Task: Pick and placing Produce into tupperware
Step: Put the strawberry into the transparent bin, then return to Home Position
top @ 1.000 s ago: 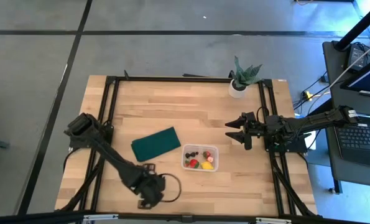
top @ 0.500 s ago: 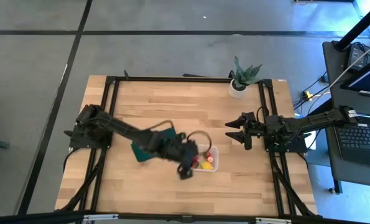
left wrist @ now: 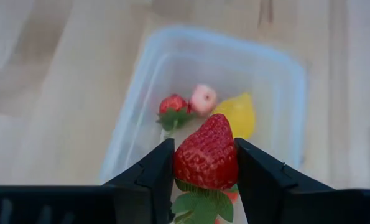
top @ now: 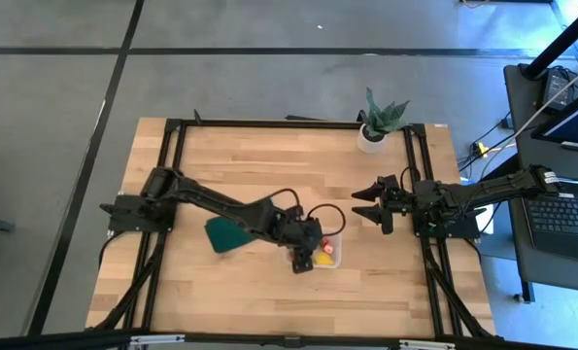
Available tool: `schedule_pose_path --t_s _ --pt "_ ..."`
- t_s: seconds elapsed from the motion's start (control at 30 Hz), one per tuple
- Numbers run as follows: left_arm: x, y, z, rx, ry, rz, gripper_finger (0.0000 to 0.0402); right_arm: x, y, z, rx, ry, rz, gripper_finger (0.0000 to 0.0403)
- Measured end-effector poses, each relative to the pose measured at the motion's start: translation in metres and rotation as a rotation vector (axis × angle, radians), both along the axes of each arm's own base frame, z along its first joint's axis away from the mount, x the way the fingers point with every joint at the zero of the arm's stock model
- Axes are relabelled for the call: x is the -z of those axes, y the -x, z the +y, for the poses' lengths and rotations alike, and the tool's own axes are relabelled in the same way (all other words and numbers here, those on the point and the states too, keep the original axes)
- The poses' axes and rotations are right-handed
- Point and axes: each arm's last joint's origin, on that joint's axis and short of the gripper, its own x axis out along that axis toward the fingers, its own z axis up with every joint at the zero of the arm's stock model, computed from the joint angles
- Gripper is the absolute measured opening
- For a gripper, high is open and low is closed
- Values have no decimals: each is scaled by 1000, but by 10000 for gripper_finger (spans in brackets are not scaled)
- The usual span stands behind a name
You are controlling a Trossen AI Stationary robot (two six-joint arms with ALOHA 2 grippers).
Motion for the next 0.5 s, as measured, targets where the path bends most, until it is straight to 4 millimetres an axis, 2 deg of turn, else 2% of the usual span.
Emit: schedule_pose_path --t_s 0.23,0.5 --pt "26 -8 2 -16 -5 60 166 0 0 0 0 1 1 289" --pt "21 -9 6 -24 6 41 170 0 0 0 0 1 1 289"
